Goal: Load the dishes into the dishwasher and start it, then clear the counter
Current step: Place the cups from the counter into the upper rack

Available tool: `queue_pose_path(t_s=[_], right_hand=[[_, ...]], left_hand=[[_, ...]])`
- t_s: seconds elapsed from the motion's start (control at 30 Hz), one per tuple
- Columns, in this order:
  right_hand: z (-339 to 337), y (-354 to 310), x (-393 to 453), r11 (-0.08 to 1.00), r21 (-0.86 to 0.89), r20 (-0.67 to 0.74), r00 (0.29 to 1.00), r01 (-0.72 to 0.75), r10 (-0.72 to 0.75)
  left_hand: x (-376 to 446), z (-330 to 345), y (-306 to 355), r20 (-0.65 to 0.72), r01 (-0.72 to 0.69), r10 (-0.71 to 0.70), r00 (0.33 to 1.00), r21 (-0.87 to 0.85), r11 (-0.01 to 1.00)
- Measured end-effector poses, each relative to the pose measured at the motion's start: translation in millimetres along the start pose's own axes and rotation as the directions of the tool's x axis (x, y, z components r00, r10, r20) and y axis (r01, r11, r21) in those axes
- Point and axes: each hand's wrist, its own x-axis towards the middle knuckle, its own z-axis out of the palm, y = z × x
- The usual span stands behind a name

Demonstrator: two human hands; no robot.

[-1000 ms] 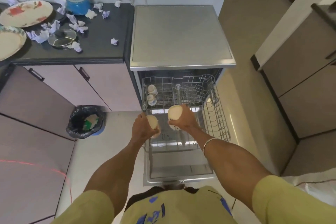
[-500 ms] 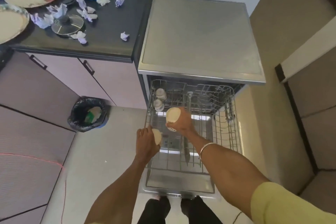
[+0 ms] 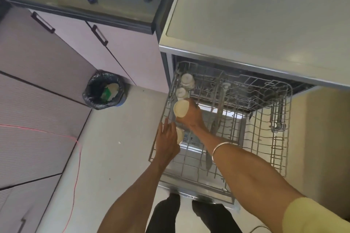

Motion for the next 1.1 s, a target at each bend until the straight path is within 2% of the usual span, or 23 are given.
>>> queue_pose_path(t_s=[0.13,0.23,0.43,0.53,0.7,0.9,1.0,1.1], right_hand=[[19,13,8,1.0,-0.002,0.018,1.0,0.01,-0.01],[29,22,14,0.999,-0.043,0.043,0.999,0.033,-0.031],[39,27,17,0.998,-0.004,0.073,0.995,0.062,-0.061],[35,28,20,0.999,0.007,0.154,0.987,0.037,-0.037],[10,19,22,0.994,-0.113,0.315,0.948,0.001,0.035],[-17,7,4,0.989,-0.145,0.24,0.97,-0.002,0.037],[-31,-5,-9,0.961,-0.274,0.23,0.967,-0.043,0.109],[-43,-16,-26,0.94,-0.34,0.228,0.968,-0.024,0.108]], left_hand=[[6,1,7,0.035,0.08,-0.08,0.996,0.001,0.997],[9,-9,16,0.094,0.122,-0.128,0.987,0.073,0.99],[6,2,22,0.093,0.165,-0.174,0.98,0.097,0.981],[1,8,23,0.051,0.149,-0.157,0.986,0.14,0.979],[-5,12,16,0.053,0.117,-0.132,0.99,0.231,0.966],[-15,1,16,0.055,0.101,-0.106,0.993,0.087,0.991],[-23,-9,18,0.08,0.1,-0.103,0.991,0.044,0.994],[-33,-25,22,0.035,0.153,-0.151,0.988,-0.068,0.986]])
